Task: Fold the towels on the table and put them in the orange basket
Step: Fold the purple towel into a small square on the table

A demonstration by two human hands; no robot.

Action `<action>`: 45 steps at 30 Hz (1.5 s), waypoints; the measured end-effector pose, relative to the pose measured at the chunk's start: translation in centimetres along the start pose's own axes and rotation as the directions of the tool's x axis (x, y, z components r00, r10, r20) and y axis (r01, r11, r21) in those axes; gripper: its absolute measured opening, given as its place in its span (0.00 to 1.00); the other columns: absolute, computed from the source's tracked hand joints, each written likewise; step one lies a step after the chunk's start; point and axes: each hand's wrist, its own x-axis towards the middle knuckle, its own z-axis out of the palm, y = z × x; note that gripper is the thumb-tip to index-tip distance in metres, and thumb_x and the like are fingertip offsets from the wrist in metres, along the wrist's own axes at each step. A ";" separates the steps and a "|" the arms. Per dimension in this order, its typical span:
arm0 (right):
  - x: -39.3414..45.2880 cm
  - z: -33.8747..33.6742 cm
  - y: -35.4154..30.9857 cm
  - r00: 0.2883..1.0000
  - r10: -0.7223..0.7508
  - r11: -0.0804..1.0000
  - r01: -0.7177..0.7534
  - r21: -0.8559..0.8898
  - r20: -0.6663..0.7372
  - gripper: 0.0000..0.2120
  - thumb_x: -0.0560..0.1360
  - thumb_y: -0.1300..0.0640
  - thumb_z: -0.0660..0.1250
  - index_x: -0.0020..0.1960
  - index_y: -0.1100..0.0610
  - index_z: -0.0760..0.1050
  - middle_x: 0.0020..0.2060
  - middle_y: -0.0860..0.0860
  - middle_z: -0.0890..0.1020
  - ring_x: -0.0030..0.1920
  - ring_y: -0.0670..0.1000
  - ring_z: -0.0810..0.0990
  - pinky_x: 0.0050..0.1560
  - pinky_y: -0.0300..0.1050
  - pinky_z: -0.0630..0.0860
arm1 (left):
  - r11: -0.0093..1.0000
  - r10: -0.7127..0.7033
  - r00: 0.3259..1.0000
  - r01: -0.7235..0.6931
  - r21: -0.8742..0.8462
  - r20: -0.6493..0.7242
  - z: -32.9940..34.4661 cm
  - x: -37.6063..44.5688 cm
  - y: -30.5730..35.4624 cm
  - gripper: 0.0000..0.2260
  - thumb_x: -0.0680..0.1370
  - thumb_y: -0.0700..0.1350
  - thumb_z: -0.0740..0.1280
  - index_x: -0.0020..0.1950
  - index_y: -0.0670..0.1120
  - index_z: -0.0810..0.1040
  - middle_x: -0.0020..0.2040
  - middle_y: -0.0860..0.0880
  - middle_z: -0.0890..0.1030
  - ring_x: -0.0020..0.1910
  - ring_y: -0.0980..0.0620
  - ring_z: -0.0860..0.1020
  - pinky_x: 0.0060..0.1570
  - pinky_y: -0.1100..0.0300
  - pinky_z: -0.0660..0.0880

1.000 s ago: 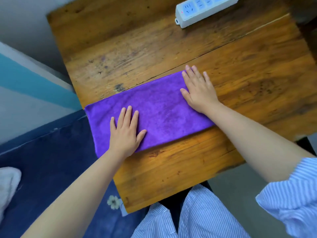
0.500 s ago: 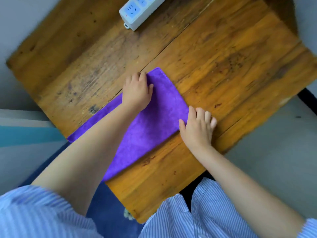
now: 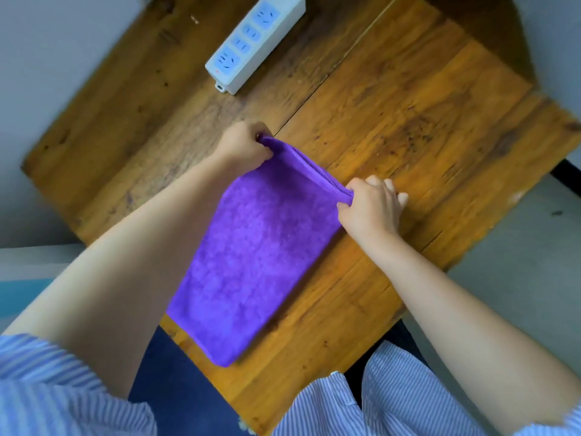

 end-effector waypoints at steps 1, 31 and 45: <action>0.8 -0.8 -0.3 0.998 -0.029 0.999 0.030 0.015 -0.058 0.11 0.71 0.59 0.65 0.53 0.57 0.76 0.53 0.57 0.76 0.60 0.58 0.68 0.54 0.50 0.60 | 0.999 0.030 0.997 -0.029 0.014 -0.066 -0.8 0.1 0.3 0.09 0.71 0.34 0.63 0.49 0.41 0.78 0.42 0.47 0.73 0.43 0.48 0.71 0.31 0.61 0.63; -9.5 3.6 0.9 0.213 -0.977 0.205 0.961 -0.187 0.025 0.07 0.62 0.63 0.58 0.29 0.58 0.74 0.28 0.52 0.77 0.29 0.53 0.77 0.36 0.45 0.61 | 0.614 0.545 0.836 -0.450 0.649 0.064 1.8 -16.0 -12.8 0.09 0.56 0.26 0.69 0.30 0.37 0.75 0.26 0.41 0.75 0.26 0.43 0.75 0.24 0.61 0.72; -6.0 1.8 3.8 0.118 -0.987 0.104 0.987 -0.126 0.113 0.15 0.65 0.65 0.56 0.41 0.64 0.81 0.41 0.59 0.84 0.43 0.60 0.84 0.42 0.51 0.80 | 0.829 0.200 0.938 -0.008 0.559 -0.283 8.3 -20.9 -11.7 0.13 0.56 0.34 0.75 0.38 0.38 0.79 0.39 0.40 0.80 0.35 0.41 0.79 0.30 0.58 0.74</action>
